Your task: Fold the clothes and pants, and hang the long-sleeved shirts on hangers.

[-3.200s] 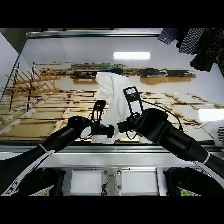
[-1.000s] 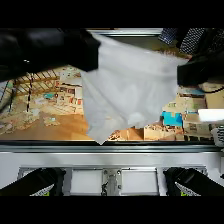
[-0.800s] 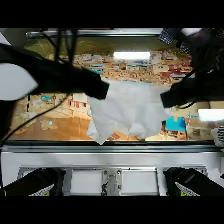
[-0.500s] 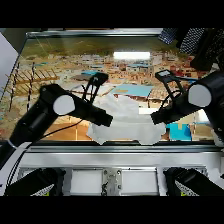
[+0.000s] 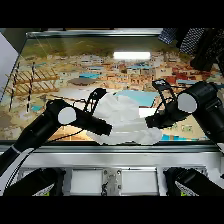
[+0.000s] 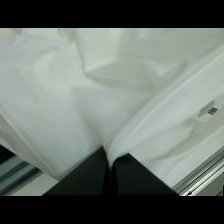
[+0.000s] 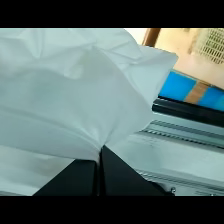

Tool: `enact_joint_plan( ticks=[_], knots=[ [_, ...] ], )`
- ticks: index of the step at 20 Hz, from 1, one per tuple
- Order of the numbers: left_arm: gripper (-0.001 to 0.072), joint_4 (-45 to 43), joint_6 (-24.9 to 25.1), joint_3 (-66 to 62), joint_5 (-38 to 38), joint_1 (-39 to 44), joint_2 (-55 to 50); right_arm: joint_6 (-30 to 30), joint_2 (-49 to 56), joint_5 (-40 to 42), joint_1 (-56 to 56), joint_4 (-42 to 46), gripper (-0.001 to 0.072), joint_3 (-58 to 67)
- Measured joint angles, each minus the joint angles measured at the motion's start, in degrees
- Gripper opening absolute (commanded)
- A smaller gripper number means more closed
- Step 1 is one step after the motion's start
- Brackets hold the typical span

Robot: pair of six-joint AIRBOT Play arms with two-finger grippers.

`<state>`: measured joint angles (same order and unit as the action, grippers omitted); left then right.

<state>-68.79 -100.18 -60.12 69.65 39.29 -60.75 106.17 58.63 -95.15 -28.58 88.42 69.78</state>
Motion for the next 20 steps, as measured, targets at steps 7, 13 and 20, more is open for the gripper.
enact_joint_plan(
  ticks=[7,13,20],
  knots=[
    [0.0689,1.03,0.39,0.33,-1.68,0.85,6.51,1.07,0.00,0.22,-1.42,-0.20,0.0018,-0.15],
    [0.0689,-0.81,0.46,-2.34,-3.67,-10.56,11.21,1.27,0.00,0.22,-1.55,-0.17,0.0019,-0.15],
    [0.0690,-13.57,5.25,-11.43,-3.26,-32.94,5.01,1.27,0.00,0.24,-1.57,-0.17,0.0019,-0.15]
  ],
)
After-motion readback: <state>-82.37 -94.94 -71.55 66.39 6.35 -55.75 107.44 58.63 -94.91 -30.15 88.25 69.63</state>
